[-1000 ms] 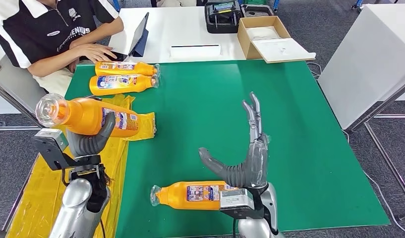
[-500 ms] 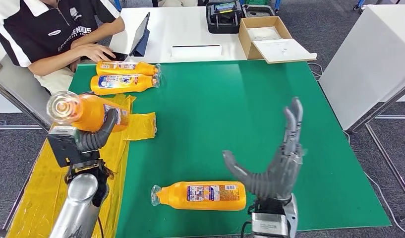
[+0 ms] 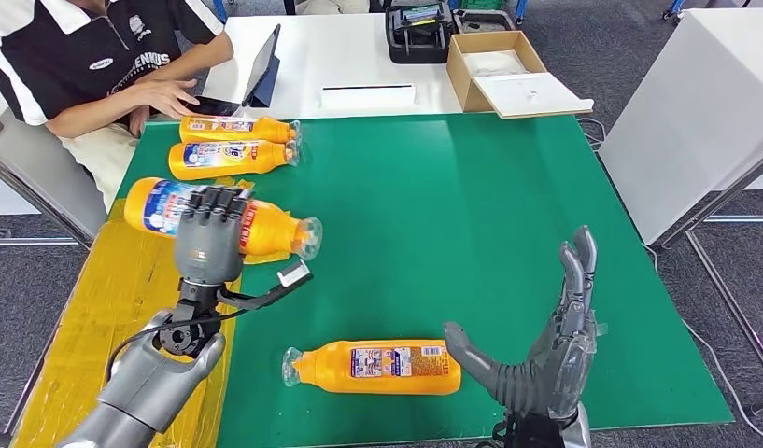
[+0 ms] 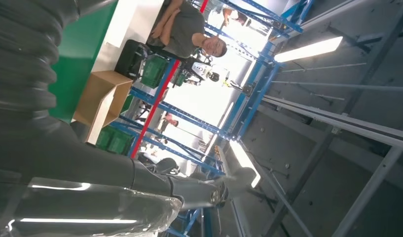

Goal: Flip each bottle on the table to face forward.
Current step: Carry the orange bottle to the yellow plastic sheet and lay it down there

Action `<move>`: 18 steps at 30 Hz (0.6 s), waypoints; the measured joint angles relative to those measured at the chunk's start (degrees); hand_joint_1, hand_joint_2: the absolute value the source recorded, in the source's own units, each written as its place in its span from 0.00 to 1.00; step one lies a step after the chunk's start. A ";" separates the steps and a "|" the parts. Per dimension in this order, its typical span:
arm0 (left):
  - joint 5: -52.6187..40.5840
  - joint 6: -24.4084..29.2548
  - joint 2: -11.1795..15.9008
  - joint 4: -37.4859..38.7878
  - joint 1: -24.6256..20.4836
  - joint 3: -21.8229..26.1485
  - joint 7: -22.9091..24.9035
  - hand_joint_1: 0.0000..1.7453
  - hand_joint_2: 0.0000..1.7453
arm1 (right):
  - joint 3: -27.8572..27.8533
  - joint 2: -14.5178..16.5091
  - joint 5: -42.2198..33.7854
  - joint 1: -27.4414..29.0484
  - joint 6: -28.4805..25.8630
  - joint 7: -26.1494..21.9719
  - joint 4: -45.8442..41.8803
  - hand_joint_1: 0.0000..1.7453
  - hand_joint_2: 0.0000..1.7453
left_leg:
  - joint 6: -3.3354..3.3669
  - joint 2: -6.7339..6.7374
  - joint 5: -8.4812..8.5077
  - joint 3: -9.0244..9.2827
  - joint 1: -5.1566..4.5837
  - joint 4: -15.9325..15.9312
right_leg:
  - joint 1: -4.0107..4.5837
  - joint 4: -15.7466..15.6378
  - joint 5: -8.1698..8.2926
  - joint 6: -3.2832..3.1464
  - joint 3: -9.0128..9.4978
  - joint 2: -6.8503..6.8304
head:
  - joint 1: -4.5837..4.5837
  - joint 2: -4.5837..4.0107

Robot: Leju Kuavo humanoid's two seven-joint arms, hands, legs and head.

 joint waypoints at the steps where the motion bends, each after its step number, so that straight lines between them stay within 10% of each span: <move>1: 0.75 0.02 0.28 1.71 -0.60 -1.06 -0.09 1.00 1.00 | -0.04 -0.22 0.00 0.14 0.01 0.07 -0.09 0.00 1.00 | -0.01 0.02 0.01 0.01 0.00 0.00 | 0.00 0.00 0.00 0.00 0.00 0.02 | 0.01 0.00; 18: 1.49 -0.16 0.26 20.01 -5.96 -6.20 2.00 1.00 1.00 | -1.47 -1.17 3.61 0.96 0.79 2.20 -0.94 0.00 1.00 | -0.02 0.09 -0.01 0.00 -0.01 0.00 | 0.00 0.01 -0.01 0.00 -0.02 0.08 | 0.00 0.00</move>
